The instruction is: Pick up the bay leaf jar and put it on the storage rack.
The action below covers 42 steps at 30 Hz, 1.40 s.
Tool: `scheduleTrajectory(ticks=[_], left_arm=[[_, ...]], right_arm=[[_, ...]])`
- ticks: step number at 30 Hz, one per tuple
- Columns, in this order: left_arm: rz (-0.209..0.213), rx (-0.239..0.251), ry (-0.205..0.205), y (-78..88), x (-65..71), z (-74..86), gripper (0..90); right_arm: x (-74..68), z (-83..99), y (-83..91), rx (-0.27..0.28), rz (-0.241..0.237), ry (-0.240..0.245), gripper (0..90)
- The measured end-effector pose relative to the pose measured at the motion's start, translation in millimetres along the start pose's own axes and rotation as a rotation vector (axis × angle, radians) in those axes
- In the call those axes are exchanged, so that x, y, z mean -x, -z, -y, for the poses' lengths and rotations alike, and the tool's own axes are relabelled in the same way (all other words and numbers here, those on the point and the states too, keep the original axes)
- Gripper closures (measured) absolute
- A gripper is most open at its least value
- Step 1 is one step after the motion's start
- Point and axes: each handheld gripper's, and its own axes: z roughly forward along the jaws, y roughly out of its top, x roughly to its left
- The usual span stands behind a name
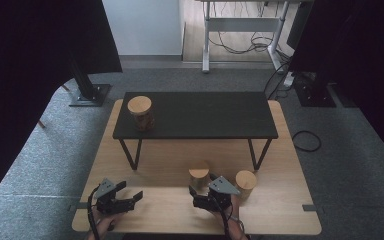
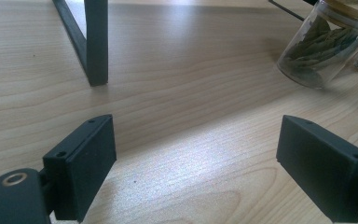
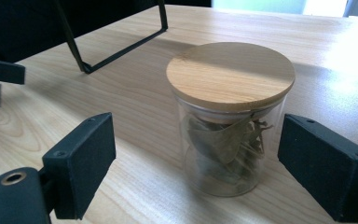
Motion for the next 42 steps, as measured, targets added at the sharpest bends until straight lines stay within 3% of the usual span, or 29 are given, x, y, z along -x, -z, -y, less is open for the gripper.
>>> scheduleTrajectory(ticks=[28,36,42], left_arm=[[0.009,-0.005,0.001,-0.4,-0.4,-0.2,11.6],[0.011,-0.008,-0.007,-0.7,0.2,-0.3,11.6],[0.009,-0.008,-0.005,-0.8,0.1,-0.3,11.6]], right_arm=[[12.0,-10.4,-40.9,-0.065,0.050,-0.027,11.4],[11.3,-14.3,-47.1,-0.077,0.082,-0.045,22.6],[11.0,-15.5,-47.6,-0.084,0.090,-0.032,23.5]])
